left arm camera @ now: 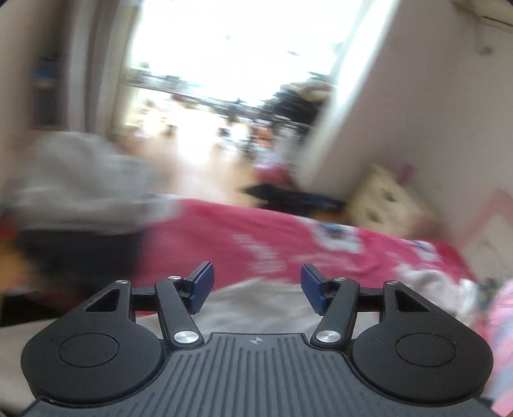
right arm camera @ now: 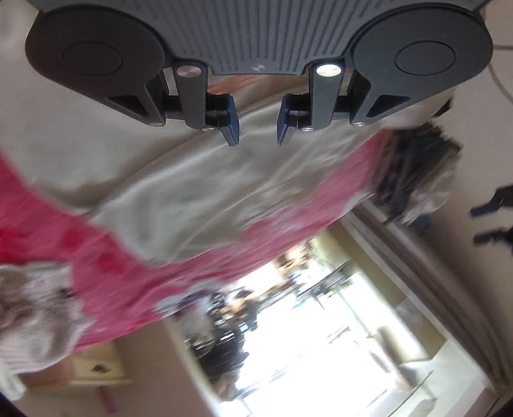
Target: Fold clothes
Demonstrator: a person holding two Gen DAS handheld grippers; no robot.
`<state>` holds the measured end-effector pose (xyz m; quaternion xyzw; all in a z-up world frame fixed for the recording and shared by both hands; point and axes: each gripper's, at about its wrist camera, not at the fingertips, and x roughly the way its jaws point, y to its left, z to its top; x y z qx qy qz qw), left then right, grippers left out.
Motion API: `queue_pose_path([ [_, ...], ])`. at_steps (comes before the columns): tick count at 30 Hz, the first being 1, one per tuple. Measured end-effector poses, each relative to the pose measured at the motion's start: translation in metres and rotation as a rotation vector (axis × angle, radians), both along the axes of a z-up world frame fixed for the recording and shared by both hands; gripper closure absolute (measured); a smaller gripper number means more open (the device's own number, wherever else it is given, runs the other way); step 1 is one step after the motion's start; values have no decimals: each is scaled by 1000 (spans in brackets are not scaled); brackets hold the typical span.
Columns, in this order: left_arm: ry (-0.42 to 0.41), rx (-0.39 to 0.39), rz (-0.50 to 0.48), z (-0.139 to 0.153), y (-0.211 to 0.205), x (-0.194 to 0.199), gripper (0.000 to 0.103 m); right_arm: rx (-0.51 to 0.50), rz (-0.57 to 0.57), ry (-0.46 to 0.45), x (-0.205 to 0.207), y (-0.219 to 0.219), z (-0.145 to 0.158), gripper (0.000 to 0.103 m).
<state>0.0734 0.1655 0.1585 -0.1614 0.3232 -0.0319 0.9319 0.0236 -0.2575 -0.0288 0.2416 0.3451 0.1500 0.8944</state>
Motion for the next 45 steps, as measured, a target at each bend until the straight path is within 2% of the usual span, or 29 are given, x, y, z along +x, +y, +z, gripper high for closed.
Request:
queue_pose_path([
  [5,34,9,170,-10,70,-78,42,-9,113,0,-5,64,5,74],
  [9,64,10,305,-26,112,-122,41,19,167,11,-10,97,7,74],
  [13,113,-69,404,-55,147,-139,41,44,227,16,-14,121,10,74],
  [16,161,-135,434,-81,174,-143,41,51,264,23,-14,139,11,74],
  [20,208,-336,537,-124,212,-141,41,85,308,35,-17,157,14,74],
  [23,208,-596,648,-155,236,-155,41,72,323,41,-20,166,15,74],
  [24,202,-645,672,-162,240,-158,41,67,323,46,-20,167,15,74],
  [31,198,-717,727,-182,256,-162,41,46,314,81,-17,173,10,73],
  [35,194,-759,772,-192,263,-163,54,37,314,89,-19,176,8,73],
  [38,180,-771,787,-197,266,-161,69,28,316,93,-21,178,7,73],
  [40,167,-773,795,-198,268,-162,89,26,314,96,-23,177,5,73],
  [43,136,-726,817,-191,267,-163,102,32,304,103,-24,173,3,73],
  [45,88,-663,820,-177,261,-163,103,33,297,105,-25,170,1,73],
])
